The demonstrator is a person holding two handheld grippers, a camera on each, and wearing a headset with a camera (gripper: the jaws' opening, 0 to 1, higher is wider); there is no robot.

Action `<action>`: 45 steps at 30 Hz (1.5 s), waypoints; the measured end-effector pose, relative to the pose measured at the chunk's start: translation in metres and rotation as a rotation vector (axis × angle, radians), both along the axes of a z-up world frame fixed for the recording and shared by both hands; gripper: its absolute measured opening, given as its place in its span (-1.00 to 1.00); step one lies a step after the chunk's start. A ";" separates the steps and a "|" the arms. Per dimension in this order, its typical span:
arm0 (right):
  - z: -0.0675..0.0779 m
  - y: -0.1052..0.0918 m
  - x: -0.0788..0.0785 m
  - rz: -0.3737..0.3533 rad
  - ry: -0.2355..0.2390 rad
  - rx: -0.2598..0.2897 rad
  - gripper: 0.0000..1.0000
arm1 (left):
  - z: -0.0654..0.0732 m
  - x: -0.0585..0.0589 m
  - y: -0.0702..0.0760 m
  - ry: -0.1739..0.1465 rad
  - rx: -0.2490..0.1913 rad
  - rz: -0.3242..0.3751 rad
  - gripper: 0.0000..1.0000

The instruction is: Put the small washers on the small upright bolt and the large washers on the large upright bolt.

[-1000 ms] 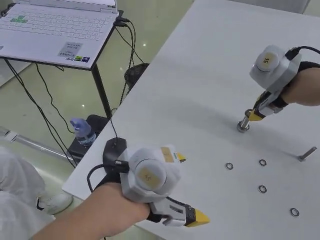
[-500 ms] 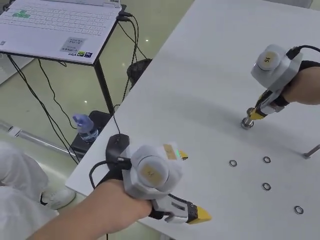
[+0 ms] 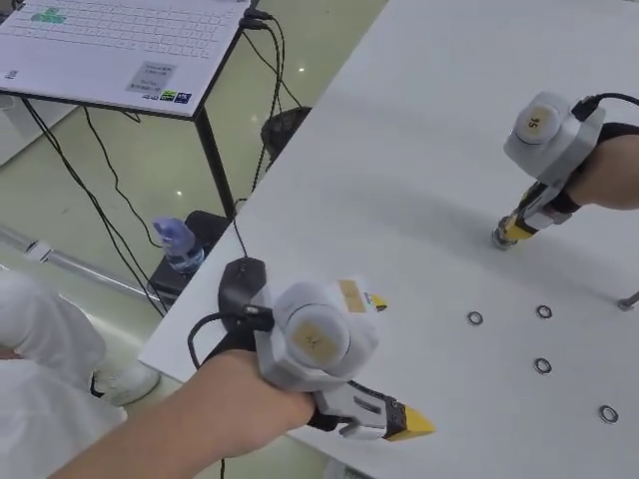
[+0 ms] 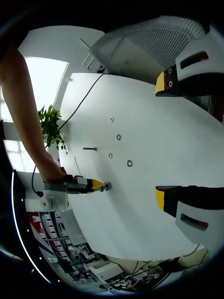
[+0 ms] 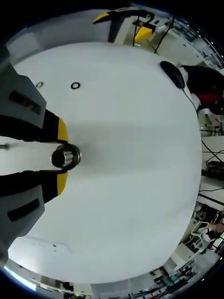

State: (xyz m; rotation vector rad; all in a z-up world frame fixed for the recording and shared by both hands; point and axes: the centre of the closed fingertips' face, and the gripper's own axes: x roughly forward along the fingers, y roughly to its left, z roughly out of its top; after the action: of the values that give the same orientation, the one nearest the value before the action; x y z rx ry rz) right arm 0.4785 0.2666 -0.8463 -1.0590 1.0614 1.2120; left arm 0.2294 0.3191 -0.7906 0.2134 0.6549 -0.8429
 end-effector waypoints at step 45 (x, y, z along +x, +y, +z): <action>-0.013 0.000 0.002 0.011 0.003 -0.005 -0.53 | -0.002 -0.008 -0.002 0.018 0.000 -0.004 0.49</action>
State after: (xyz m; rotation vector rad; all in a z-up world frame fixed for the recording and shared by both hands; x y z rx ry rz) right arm 0.4808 0.2665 -0.8596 -1.0681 1.0629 1.2210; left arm 0.2217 0.3172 -0.7924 0.2073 0.6716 -0.8492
